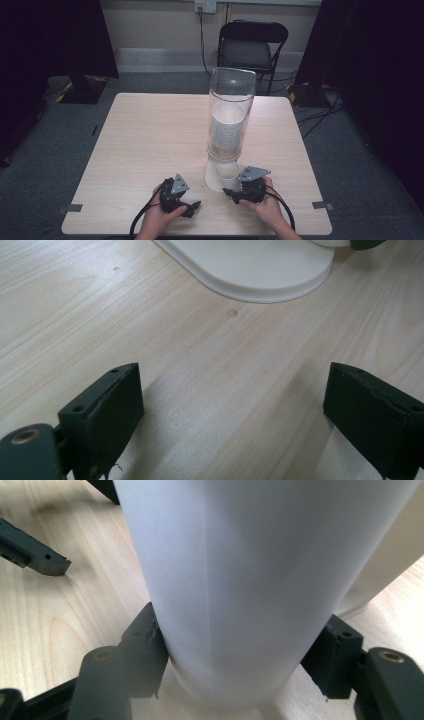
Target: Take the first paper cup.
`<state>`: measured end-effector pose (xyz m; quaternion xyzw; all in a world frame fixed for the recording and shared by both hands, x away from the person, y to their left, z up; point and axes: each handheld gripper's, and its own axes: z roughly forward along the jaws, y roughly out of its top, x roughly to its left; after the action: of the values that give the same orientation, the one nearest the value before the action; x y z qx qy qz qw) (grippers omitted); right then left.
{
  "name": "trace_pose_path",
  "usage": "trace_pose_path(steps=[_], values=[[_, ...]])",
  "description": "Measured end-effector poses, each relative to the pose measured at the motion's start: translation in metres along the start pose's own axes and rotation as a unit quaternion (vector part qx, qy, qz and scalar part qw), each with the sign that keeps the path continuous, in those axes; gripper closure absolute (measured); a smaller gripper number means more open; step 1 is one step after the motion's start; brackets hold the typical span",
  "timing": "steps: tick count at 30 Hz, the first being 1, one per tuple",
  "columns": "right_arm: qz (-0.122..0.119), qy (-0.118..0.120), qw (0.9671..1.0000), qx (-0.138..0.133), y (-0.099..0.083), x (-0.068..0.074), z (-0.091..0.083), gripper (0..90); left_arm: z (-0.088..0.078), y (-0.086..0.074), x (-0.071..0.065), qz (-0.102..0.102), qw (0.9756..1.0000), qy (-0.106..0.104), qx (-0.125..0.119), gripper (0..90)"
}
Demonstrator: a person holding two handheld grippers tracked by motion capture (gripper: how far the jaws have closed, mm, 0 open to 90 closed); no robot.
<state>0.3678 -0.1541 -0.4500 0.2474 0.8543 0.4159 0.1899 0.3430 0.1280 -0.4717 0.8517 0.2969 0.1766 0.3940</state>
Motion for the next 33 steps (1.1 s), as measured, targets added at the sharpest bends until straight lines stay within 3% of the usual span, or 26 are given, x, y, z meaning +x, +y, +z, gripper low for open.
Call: trace_pose_path(steps=[4, 6, 8, 12, 14, 16, 20, 23, 25, 29, 31, 33], values=[[0.0, 0.001, 1.0, -0.005, 0.0, 0.001, -0.002, 34.7, 0.0, -0.001, -0.001, -0.004, 1.0, 0.001, -0.002, 9.1], [-0.011, 0.006, 0.9999, -0.005, 0.001, 0.006, -0.002, 34.6, -0.001, -0.001, -0.001, -0.001, 1.0, 0.004, -0.002, 12.2], [-0.018, 0.011, 0.9997, -0.011, 0.004, 0.011, -0.003, 34.6, -0.005, -0.001, -0.001, -0.008, 1.0, 0.001, -0.004, 18.5], [-0.039, 0.017, 0.9988, -0.024, 0.01, 0.019, -0.001, 34.4, -0.016, 0.002, 0.004, -0.033, 0.9989, -0.008, -0.032, 18.1], [-0.049, 0.023, 0.9982, -0.024, 0.01, 0.022, 0.001, 34.4, -0.025, 0.007, 0.007, -0.048, 0.9973, -0.018, -0.053, 17.7], [-0.051, 0.023, 0.9981, -0.023, 0.011, 0.023, 0.002, 34.4, -0.03, 0.009, 0.009, -0.048, 0.9967, -0.02, -0.062, 16.0], [-0.063, 0.029, 0.9971, -0.03, 0.013, 0.027, 0.004, 34.3, -0.049, 0.022, 0.015, -0.082, 0.9908, -0.018, -0.106, 15.5], [-0.078, 0.032, 0.9956, -0.04, 0.018, 0.033, 0.006, 34.2, -0.06, 0.031, 0.017, -0.089, 0.9876, -0.022, -0.127, 15.6], [-0.091, 0.03, 0.9947, -0.036, 0.019, 0.036, 0.008, 34.2, -0.066, 0.034, 0.018, -0.095, 0.9862, -0.02, -0.134, 15.6], [-0.11, 0.036, 0.9928, -0.031, 0.021, 0.043, 0.012, 34.1, -0.073, 0.039, 0.019, -0.106, 0.9831, -0.035, -0.146, 17.1], [-0.116, 0.04, 0.9919, -0.033, 0.022, 0.045, 0.013, 34.1, -0.074, 0.04, 0.019, -0.102, 0.9839, -0.037, -0.142, 26.4], [-0.12, 0.043, 0.9912, -0.035, 0.025, 0.05, 0.015, 34.0, -0.072, 0.042, 0.019, -0.103, 0.9855, -0.059, -0.121, 28.8]])
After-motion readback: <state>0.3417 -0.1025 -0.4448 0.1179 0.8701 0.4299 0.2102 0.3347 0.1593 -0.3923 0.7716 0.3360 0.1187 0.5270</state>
